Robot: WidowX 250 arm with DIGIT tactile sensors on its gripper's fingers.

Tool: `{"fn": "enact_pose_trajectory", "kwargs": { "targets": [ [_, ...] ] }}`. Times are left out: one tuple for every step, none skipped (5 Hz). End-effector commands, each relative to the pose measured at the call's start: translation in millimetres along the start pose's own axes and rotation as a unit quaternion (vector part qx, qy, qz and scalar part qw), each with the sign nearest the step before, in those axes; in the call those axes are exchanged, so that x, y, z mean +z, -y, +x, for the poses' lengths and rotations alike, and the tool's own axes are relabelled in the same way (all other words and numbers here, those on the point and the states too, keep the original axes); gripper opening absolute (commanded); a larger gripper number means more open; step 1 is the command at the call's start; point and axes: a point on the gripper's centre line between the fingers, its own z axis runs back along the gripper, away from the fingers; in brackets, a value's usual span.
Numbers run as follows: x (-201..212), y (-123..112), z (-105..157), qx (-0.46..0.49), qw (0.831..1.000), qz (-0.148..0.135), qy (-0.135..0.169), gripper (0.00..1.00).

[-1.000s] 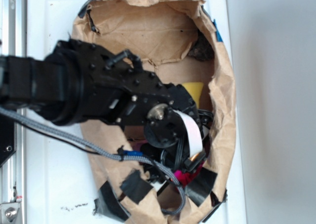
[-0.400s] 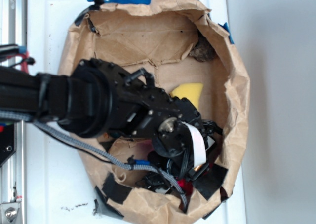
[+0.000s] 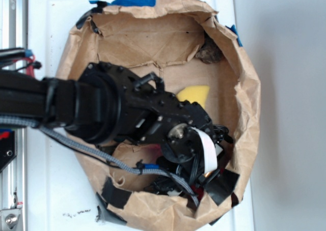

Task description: Grab the red paper.

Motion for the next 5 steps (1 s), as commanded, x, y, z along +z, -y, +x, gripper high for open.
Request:
{"fn": "enact_pose_trajectory", "kwargs": {
  "targets": [
    [25,-1,10,0.008,1.0,0.002,-0.005,0.0],
    [58,-9,0,0.03,0.999,-0.007,-0.04,0.0],
    [92,-13,-19,0.006,0.999,-0.027,-0.044,0.0],
    [119,-17,-24,0.019,0.996,-0.012,-0.081,0.0],
    [138,-14,-24,0.04,0.987,0.012,-0.154,0.0]
  ]
}}
